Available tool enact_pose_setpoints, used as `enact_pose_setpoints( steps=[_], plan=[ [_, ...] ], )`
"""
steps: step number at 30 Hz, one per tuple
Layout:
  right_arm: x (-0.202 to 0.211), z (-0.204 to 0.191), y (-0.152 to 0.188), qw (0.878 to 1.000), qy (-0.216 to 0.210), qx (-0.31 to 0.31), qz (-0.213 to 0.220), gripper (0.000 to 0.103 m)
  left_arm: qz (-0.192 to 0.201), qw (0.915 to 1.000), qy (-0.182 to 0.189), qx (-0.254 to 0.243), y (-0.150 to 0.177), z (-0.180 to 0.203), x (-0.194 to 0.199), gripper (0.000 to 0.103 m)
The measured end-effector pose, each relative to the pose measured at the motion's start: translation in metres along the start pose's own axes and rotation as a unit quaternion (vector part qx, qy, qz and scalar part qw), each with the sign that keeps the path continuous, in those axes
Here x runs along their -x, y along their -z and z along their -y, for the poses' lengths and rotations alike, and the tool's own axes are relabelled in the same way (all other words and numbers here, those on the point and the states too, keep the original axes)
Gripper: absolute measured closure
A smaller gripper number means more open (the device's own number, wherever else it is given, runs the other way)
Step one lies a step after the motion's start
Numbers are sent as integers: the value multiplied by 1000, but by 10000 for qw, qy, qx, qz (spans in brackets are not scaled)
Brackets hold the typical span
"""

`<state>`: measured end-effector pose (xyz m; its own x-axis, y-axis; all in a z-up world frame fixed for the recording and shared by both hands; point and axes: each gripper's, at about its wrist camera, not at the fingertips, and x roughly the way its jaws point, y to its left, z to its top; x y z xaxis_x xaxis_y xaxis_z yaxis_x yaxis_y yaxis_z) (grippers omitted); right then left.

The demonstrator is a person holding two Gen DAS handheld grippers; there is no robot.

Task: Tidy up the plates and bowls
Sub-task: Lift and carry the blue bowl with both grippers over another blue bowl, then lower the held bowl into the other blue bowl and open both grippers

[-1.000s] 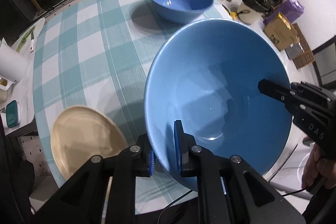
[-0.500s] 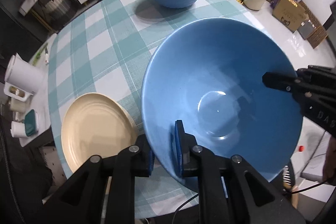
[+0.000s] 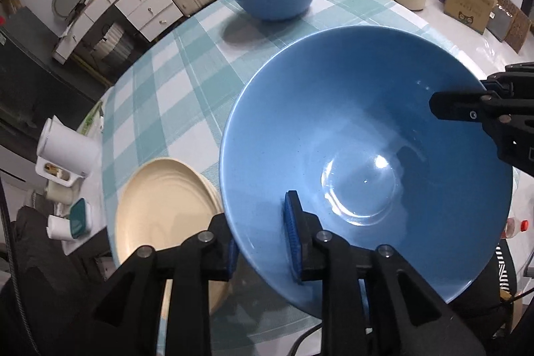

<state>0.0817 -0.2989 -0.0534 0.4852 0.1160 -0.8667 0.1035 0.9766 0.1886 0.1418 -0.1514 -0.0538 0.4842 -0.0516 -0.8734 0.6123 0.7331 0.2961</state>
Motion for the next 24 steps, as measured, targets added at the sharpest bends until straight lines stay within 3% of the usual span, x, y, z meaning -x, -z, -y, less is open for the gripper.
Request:
enact_pose_setpoints(
  steps=[6,10,13,18,24],
  plan=[
    [2,-5,10,9988,247,243,338,90,240,9993,65,266,9,6,-7,78],
    [3,-9,14,9974,291,298,588,90,523,9977,39,435,16,10,-8,64],
    [5,-14,17,9954,431,414,744,90,703,9958,33,589,19,12,-8,60],
    [7,-20,25,9909,696,611,977,90,638,9911,615,998,21,1,-14,59],
    [13,-22,28,9870,858,674,1178,87,781,9861,716,1281,26,0,-14,59]
  ],
)
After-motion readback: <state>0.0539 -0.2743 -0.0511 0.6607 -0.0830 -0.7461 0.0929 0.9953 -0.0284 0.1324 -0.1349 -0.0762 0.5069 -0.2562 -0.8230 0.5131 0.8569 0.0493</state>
